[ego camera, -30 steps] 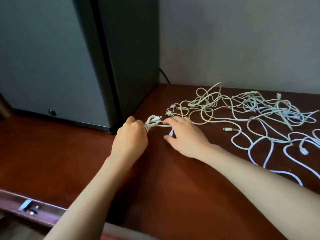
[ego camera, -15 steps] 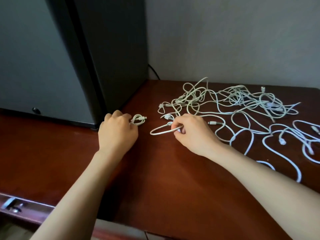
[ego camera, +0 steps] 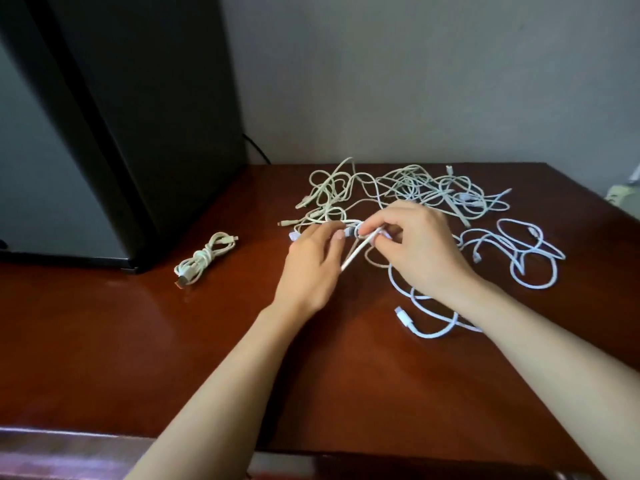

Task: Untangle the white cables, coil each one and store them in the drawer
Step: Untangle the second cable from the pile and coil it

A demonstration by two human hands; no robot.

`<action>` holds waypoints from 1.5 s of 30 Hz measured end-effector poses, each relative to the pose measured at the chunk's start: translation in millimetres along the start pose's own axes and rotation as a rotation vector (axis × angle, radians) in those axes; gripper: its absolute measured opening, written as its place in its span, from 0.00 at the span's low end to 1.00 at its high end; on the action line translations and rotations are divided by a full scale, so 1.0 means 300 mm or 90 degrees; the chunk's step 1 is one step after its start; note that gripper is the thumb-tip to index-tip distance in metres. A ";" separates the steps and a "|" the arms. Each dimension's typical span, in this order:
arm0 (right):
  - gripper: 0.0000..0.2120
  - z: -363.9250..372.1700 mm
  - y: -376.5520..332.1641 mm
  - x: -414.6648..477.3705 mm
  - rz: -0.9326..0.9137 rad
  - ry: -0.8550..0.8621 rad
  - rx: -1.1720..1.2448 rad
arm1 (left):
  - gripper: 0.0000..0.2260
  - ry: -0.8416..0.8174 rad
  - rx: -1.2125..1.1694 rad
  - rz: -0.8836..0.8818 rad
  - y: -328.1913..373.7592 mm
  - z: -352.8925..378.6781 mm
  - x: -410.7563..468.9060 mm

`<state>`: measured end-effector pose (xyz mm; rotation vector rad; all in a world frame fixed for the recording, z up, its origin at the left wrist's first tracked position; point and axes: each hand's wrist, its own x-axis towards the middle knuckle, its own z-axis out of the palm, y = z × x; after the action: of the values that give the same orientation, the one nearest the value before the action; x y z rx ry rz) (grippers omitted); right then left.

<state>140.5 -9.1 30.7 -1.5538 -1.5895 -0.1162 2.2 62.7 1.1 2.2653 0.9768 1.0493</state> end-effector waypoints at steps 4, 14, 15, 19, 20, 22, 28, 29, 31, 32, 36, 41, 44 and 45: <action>0.11 -0.014 0.028 -0.014 0.015 0.006 0.020 | 0.14 -0.039 -0.010 0.025 0.000 0.062 -0.005; 0.16 -0.018 0.026 0.029 0.075 0.001 0.301 | 0.11 0.068 -0.144 -0.058 -0.025 0.027 0.033; 0.16 -0.020 0.027 0.029 0.073 0.000 0.306 | 0.10 0.085 -0.155 -0.072 -0.026 0.025 0.033; 0.11 -0.008 0.021 0.022 0.080 -0.012 0.278 | 0.11 0.125 -0.158 -0.099 -0.020 0.013 0.020; 0.10 -0.007 0.020 0.017 0.075 -0.015 0.257 | 0.10 0.133 -0.164 -0.106 -0.018 0.012 0.017; 0.09 -0.010 0.023 0.004 0.063 -0.012 0.238 | 0.09 0.155 -0.177 -0.121 -0.016 0.012 0.016; 0.08 -0.036 0.086 -0.005 0.143 0.076 0.180 | 0.07 0.297 -0.287 -0.234 -0.056 -0.014 0.036; 0.08 -0.041 0.098 -0.002 0.160 0.099 0.170 | 0.06 0.323 -0.312 -0.258 -0.066 -0.021 0.040; 0.10 -0.055 0.123 0.002 0.199 0.152 0.165 | 0.05 0.363 -0.343 -0.287 -0.083 -0.031 0.044; 0.10 -0.064 0.134 0.002 0.217 0.191 0.170 | 0.05 0.378 -0.354 -0.292 -0.088 -0.035 0.046; 0.12 -0.096 0.167 0.009 0.218 0.309 0.071 | 0.07 0.425 -0.443 -0.296 -0.083 -0.044 0.057; 0.17 -0.082 0.188 -0.016 0.218 0.079 -0.141 | 0.07 0.376 -0.473 -0.270 -0.049 -0.033 0.044; 0.13 -0.069 0.188 -0.029 0.210 0.008 -0.169 | 0.06 0.325 -0.403 -0.220 -0.056 -0.022 0.035; 0.11 -0.069 0.179 -0.028 0.208 0.007 -0.169 | 0.05 0.299 -0.352 -0.182 -0.059 -0.017 0.033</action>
<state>195.1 -16.8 11.6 -1.9950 -1.3310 -0.1587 -4.6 82.0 -2.7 1.4209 0.9900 1.5260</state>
